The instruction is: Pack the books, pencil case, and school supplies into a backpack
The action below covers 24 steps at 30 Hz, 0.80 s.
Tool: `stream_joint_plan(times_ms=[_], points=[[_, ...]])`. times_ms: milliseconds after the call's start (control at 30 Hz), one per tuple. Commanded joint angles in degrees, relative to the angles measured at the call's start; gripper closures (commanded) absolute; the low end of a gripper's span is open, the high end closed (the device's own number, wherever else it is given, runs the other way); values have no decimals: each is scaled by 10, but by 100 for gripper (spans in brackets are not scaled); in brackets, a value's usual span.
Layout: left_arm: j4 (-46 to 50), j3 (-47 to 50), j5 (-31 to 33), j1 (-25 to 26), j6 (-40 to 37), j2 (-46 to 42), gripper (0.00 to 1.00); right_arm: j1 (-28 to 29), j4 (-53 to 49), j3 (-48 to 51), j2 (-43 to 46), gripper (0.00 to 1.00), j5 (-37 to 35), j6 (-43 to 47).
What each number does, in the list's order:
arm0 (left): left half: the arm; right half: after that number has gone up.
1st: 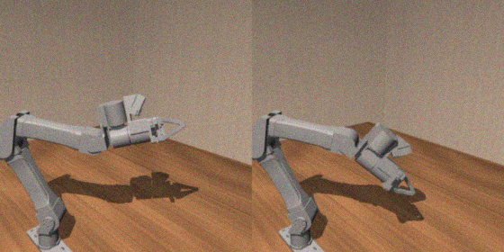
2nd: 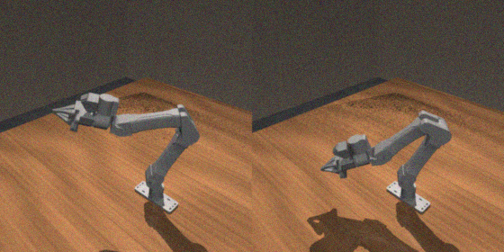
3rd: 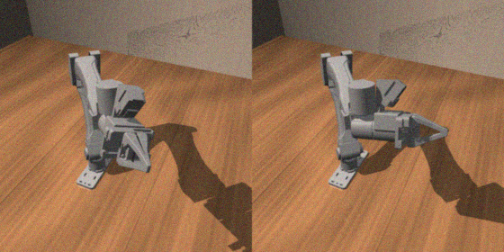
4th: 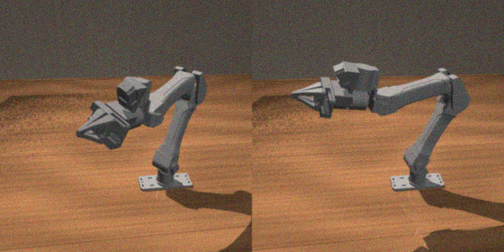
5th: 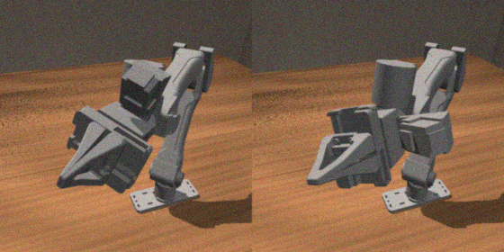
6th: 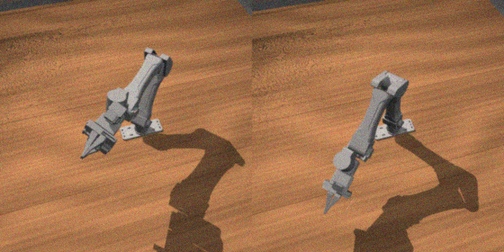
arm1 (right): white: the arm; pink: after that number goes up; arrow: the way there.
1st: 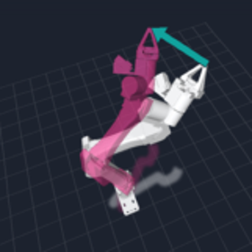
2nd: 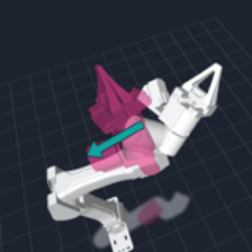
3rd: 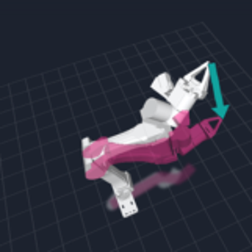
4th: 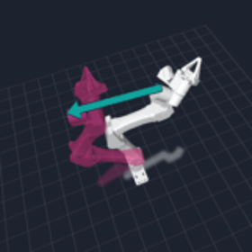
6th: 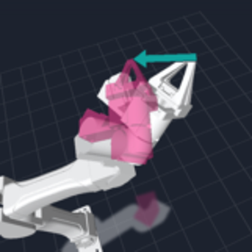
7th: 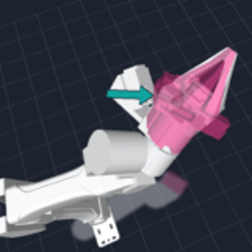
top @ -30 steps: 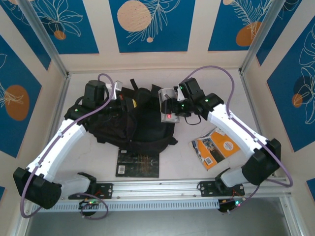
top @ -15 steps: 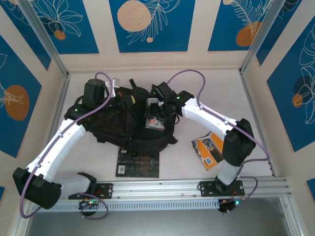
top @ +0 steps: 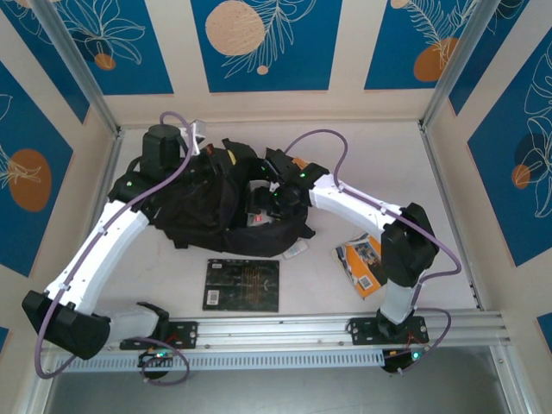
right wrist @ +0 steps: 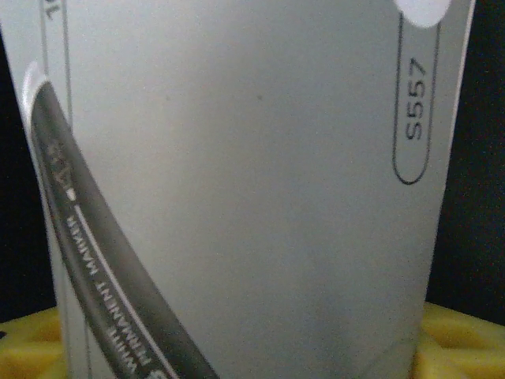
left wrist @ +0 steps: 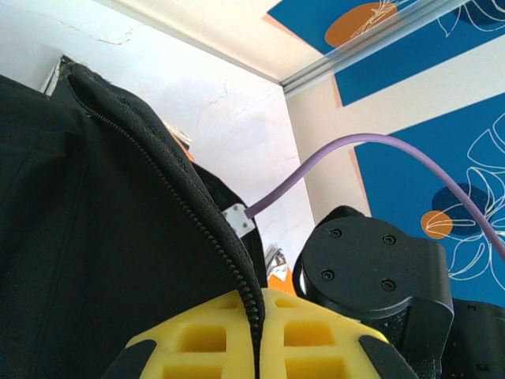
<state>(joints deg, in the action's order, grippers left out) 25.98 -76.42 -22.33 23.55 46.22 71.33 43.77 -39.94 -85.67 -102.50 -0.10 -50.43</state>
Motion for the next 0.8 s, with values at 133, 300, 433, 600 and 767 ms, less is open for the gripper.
stream_joint_plan(times_ms=[133,300,433,600,767], points=[[-37,-49,-35,18,-11,17,97,6,88,-53,-82,32,112,-4],[-34,-64,-44,22,-16,25,97,23,184,-62,-116,15,139,-34],[-19,-74,-46,22,-28,27,97,26,249,-25,-97,1,131,-38],[6,-74,-40,22,-50,24,99,12,298,49,-38,2,128,5],[23,-39,-9,22,-69,-3,100,9,260,103,30,1,55,59]])
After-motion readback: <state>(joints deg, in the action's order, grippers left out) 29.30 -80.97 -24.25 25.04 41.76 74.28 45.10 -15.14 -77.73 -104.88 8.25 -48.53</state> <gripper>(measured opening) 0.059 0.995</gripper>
